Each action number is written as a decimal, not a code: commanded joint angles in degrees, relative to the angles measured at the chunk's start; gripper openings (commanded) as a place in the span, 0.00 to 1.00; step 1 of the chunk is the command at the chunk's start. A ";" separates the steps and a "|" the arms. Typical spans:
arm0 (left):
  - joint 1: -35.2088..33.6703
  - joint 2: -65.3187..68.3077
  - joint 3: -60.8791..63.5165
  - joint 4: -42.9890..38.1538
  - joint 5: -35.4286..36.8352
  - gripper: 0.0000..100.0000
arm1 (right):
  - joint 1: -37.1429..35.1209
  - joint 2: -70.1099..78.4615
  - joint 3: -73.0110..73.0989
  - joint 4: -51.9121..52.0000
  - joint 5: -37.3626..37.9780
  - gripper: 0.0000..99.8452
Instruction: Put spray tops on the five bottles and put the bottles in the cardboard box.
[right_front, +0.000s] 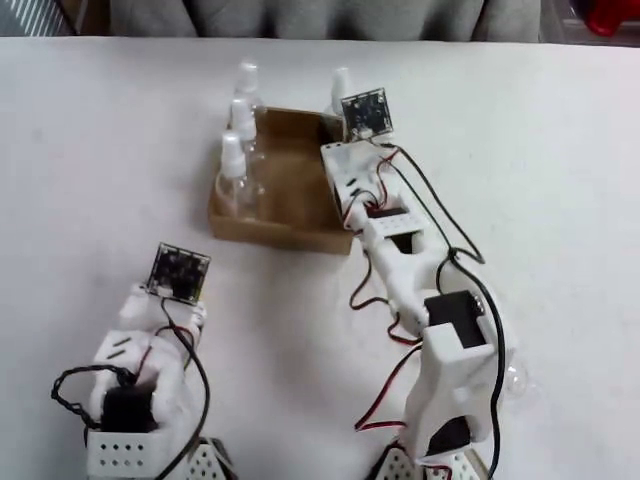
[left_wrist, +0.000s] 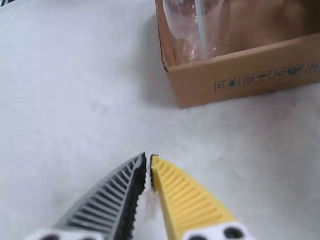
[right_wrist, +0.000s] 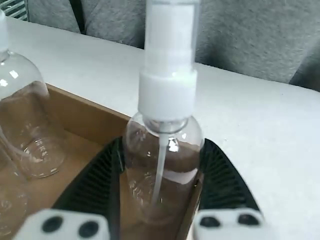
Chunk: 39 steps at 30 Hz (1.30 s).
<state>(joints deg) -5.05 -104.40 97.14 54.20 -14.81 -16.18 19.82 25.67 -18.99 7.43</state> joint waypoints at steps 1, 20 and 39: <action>-0.48 -0.40 -0.09 -1.93 -0.79 0.02 | 0.31 -0.75 -3.16 -1.10 0.62 0.02; 2.59 -0.31 -0.09 -1.58 -0.79 0.02 | -0.13 -0.84 -3.16 -1.10 0.97 0.02; 2.68 -0.31 -0.09 -1.76 -0.79 0.02 | -0.57 -0.75 -2.81 -1.01 0.62 0.02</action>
<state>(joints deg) -3.21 -104.40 97.14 54.20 -14.81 -16.35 19.82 25.67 -18.99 7.60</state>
